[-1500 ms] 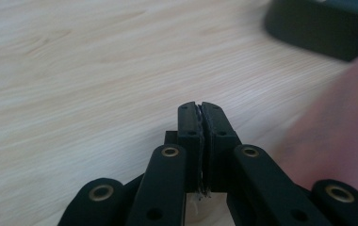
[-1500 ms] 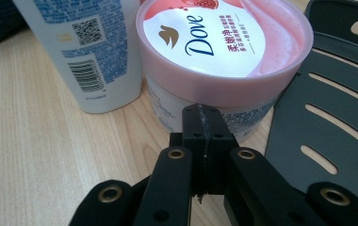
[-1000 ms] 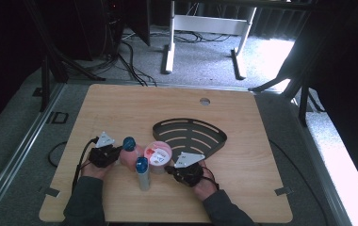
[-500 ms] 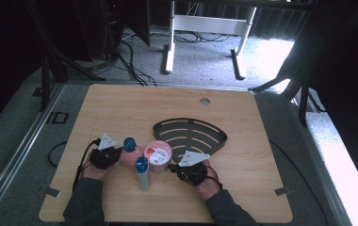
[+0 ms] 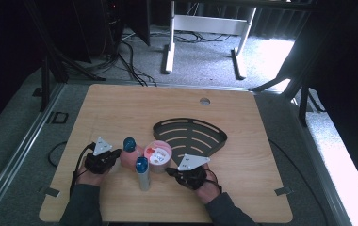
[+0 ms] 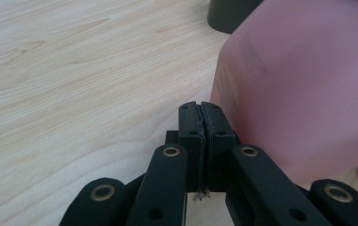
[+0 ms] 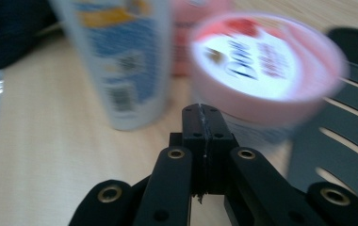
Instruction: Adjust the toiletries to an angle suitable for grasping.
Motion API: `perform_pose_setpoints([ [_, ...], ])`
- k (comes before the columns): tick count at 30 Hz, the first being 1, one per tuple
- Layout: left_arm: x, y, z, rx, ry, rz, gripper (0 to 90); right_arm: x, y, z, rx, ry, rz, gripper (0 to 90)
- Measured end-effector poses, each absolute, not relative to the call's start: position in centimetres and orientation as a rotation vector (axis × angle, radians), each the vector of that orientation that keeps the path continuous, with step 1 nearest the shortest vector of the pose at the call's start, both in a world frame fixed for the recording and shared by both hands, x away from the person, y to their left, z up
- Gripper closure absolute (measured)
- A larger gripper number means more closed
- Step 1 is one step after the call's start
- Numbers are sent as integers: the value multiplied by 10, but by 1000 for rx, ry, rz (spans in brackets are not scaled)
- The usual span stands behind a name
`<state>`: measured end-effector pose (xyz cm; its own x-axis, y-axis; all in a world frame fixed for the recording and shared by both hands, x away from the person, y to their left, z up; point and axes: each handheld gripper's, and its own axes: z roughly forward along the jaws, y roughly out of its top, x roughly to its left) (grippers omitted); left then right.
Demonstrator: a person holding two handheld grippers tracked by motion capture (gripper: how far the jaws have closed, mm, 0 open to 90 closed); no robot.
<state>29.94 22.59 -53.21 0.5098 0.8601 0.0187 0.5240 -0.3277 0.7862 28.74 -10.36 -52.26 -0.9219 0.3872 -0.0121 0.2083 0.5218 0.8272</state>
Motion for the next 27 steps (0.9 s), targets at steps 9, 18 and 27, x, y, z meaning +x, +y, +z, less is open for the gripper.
perform_pose_setpoints([
  [9,279,231,-529,2016,1154,599,877,256,-70,-519,318,2633,1389,900],
  [18,252,221,-526,2047,1075,597,878,259,-55,-523,294,2651,1377,900],
  [27,234,205,-524,2075,961,552,878,270,-42,-529,312,2652,1370,900],
])
